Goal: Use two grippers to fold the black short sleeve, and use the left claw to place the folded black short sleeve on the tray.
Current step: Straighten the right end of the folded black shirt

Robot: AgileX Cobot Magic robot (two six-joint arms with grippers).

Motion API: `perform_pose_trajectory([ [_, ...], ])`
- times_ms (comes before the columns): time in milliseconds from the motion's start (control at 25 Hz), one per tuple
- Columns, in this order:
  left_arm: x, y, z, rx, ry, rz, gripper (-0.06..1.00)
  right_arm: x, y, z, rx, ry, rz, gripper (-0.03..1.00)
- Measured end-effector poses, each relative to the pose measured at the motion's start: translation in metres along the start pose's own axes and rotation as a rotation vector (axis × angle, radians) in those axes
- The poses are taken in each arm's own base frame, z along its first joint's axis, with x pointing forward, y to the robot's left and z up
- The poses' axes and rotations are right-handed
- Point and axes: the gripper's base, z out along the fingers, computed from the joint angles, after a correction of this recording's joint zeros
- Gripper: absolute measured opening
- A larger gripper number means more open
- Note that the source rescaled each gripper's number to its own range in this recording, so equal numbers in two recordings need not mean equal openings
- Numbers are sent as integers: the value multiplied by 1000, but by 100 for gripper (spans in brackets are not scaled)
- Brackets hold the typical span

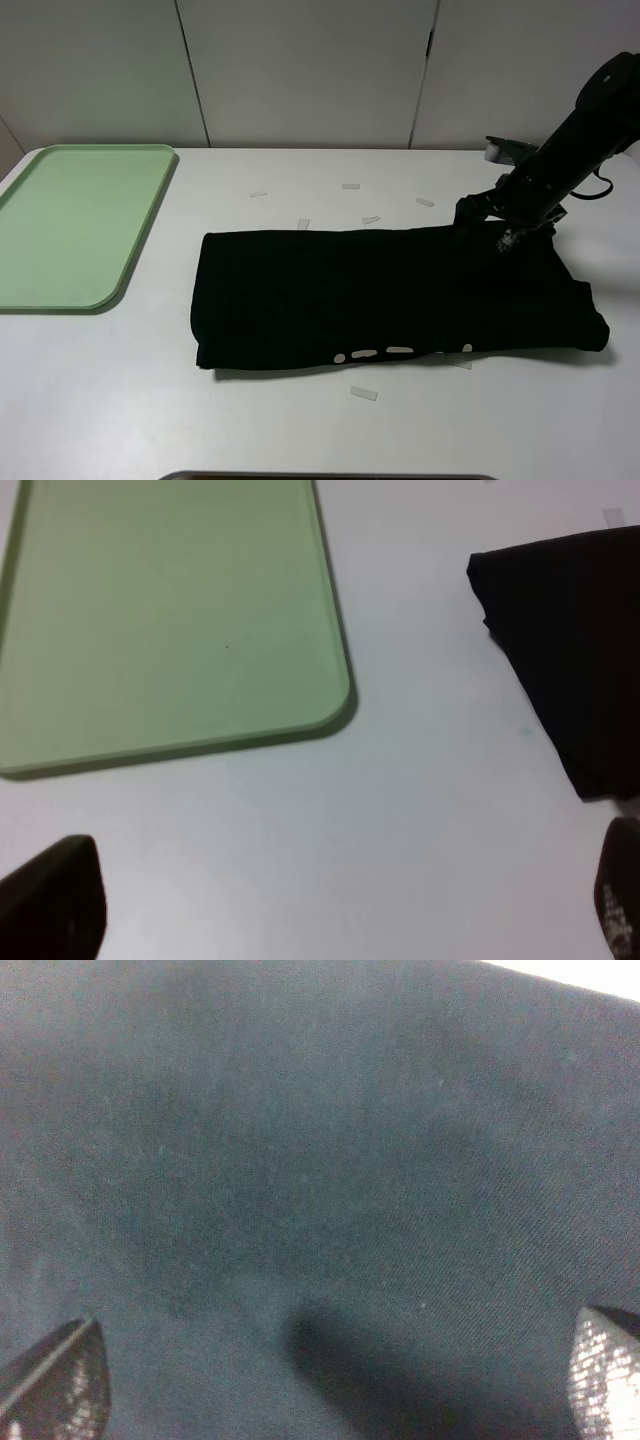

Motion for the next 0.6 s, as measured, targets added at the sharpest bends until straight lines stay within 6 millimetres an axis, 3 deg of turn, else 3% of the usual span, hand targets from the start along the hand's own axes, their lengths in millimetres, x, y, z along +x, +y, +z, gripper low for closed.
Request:
perform_pose_trajectory([
  [280,0,0,0,0,0,0,98,-8,-9,-13,12,-21,32,100],
  [600,0,0,0,0,0,0,98,-2,-60,-39,125,-30,201,100],
])
